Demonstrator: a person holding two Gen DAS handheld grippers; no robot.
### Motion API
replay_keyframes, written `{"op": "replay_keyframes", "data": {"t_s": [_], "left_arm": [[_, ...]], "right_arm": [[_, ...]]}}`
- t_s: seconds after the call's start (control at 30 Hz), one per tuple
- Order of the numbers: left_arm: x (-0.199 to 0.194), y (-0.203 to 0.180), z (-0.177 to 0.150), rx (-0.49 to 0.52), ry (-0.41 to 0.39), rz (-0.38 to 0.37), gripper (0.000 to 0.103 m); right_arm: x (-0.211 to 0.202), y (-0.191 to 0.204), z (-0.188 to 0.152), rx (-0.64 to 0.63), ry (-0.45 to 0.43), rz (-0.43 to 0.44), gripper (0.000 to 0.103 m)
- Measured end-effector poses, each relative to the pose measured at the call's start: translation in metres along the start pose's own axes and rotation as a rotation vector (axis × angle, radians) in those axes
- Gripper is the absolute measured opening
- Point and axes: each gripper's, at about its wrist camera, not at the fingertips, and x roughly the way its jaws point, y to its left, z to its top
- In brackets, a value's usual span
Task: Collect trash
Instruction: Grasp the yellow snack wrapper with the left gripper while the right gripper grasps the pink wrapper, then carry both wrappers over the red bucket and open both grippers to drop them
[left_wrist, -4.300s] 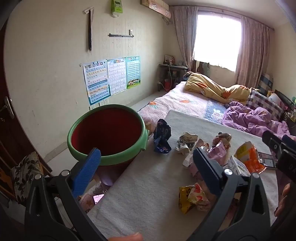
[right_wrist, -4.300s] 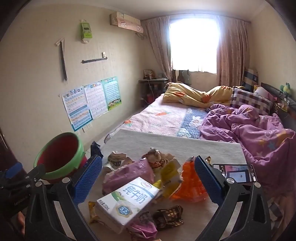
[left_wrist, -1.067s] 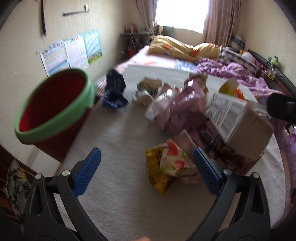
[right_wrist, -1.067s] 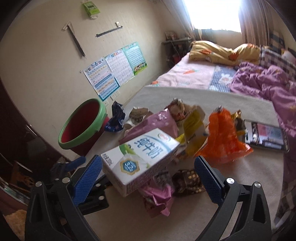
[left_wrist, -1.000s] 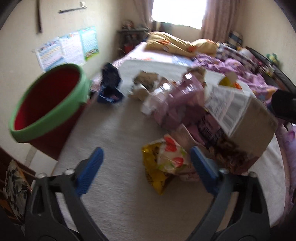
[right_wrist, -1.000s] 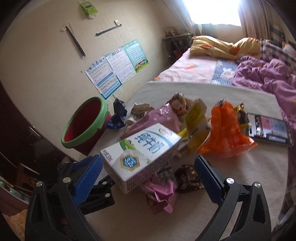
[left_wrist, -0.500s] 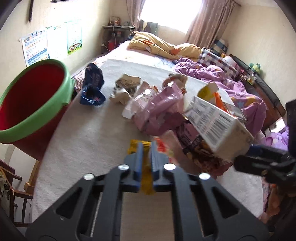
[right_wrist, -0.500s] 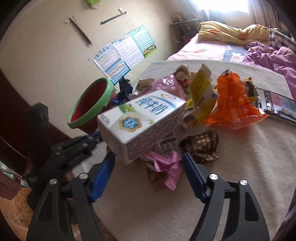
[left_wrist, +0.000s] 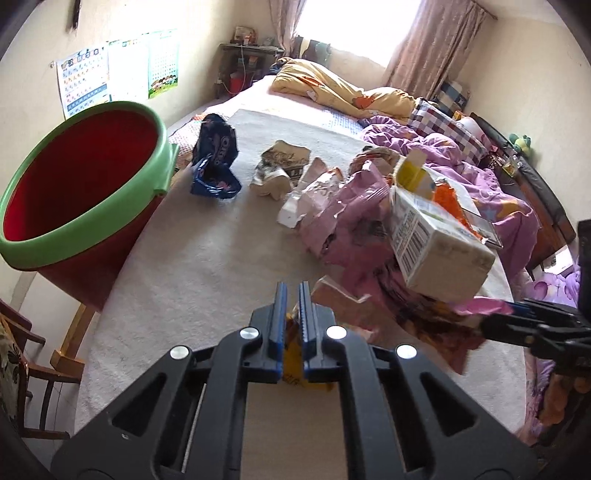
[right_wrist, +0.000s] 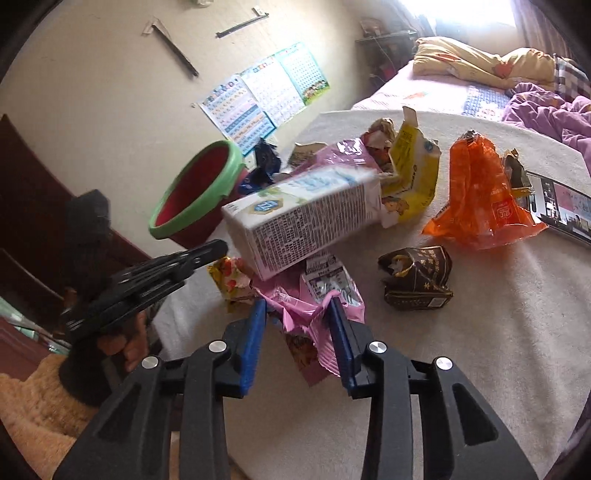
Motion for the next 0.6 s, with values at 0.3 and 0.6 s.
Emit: {"op": "replay_keyframes", "data": {"t_s": [0.3, 0.6], "left_arm": [[-0.019, 0.021, 0.011, -0.037, -0.055, 0.014, 0.004], [-0.038, 0.021, 0.010, 0.044, -0.073, -0.047, 0.053]], "right_arm": [[-0.044, 0.024, 0.013, -0.069, -0.144, 0.075, 0.029], [-0.045, 0.036, 0.034, -0.080, -0.213, 0.085, 0.029]]}}
